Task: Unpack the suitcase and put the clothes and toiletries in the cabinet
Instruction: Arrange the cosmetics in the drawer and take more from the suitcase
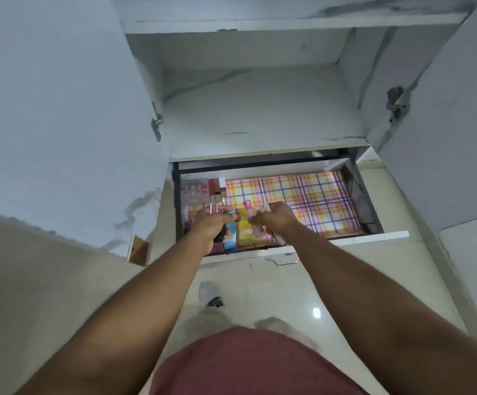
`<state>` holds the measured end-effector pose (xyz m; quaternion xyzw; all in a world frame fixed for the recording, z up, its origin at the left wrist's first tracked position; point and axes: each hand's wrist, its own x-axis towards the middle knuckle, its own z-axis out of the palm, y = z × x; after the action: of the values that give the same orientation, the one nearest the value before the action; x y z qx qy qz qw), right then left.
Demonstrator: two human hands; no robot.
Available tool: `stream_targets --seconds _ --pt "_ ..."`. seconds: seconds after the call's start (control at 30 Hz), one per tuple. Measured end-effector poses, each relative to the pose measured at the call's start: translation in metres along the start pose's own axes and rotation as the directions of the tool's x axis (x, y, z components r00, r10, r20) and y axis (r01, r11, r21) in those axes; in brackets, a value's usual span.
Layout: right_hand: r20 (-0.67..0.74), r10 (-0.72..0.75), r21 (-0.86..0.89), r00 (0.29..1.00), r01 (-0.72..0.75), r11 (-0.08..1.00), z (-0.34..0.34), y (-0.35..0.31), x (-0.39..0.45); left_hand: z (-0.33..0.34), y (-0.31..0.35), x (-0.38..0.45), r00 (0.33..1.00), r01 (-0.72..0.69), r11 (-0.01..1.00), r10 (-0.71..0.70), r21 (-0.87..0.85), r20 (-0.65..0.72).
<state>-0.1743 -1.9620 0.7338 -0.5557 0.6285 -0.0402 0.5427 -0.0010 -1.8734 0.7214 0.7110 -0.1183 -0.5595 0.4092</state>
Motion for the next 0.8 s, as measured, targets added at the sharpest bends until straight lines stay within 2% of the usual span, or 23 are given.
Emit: stream_targets --seconds 0.13,0.37,0.6,0.8 --pt "-0.091 0.105 -0.150 0.990 -0.118 0.982 -0.007 -0.002 0.031 0.007 0.011 0.029 0.998 0.060 0.991 -0.062 0.117 0.011" --pt "-0.055 0.199 -0.391 0.978 -0.204 0.897 -0.011 0.010 0.072 0.018 0.027 0.056 0.995 0.098 0.962 -0.104 0.253 0.010" --pt "0.067 0.193 -0.470 0.979 -0.140 0.872 -0.011 0.015 0.106 0.031 0.029 0.067 0.986 0.164 0.963 -0.153 0.212 -0.067" --pt "0.187 0.179 -0.496 0.966 -0.064 0.866 -0.004 0.029 0.119 0.041 0.025 0.066 0.979 0.169 0.982 -0.158 0.080 -0.126"
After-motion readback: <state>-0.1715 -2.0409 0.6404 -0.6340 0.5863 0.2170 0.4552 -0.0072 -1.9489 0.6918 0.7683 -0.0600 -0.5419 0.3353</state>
